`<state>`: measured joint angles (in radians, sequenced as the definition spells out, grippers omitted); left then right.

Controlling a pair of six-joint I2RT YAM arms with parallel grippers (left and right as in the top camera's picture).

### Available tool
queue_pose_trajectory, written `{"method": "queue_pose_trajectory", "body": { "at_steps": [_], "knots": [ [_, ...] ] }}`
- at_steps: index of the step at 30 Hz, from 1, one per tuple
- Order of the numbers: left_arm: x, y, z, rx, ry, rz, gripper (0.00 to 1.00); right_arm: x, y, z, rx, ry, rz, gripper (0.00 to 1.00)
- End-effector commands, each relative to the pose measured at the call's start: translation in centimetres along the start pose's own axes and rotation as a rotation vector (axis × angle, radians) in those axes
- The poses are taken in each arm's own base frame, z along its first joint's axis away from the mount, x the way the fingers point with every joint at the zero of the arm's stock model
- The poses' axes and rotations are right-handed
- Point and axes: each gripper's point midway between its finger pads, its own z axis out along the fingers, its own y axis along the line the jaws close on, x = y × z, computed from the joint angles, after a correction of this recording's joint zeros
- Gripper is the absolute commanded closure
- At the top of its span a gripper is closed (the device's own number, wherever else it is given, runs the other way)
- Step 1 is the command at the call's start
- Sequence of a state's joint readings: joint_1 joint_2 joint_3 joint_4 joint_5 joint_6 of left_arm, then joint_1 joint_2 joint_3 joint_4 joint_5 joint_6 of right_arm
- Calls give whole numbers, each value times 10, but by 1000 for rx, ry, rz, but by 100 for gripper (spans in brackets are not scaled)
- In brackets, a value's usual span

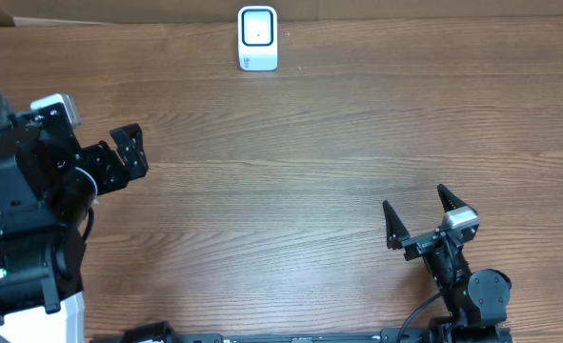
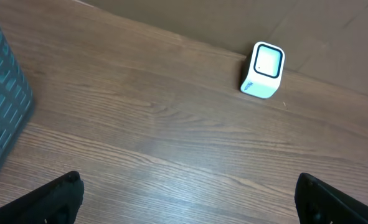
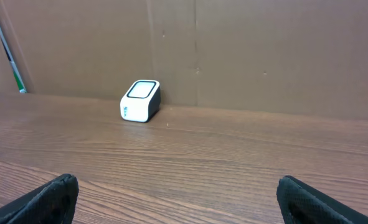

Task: Scan the item barcode
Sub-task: 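Raise the left gripper and swing it over the grey basket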

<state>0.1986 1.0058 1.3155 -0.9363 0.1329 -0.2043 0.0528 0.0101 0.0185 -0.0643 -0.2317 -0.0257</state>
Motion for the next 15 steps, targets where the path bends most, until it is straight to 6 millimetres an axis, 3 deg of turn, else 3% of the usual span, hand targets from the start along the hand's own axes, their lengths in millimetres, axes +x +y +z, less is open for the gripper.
{"method": "queue_pose_trajectory", "body": {
  "at_steps": [1, 10, 15],
  "knots": [
    [-22, 1, -7, -18, -30, -17, 0, 2, 0, 0, 0, -1, 2, 0],
    [-72, 24, -46, -120, -49, -93, 0, 2, 0, 0, 0, -1, 2, 0],
    [-89, 47, -70, -192, -110, -186, 0, 2, 0, 0, 0, -1, 2, 0]
  ]
}}
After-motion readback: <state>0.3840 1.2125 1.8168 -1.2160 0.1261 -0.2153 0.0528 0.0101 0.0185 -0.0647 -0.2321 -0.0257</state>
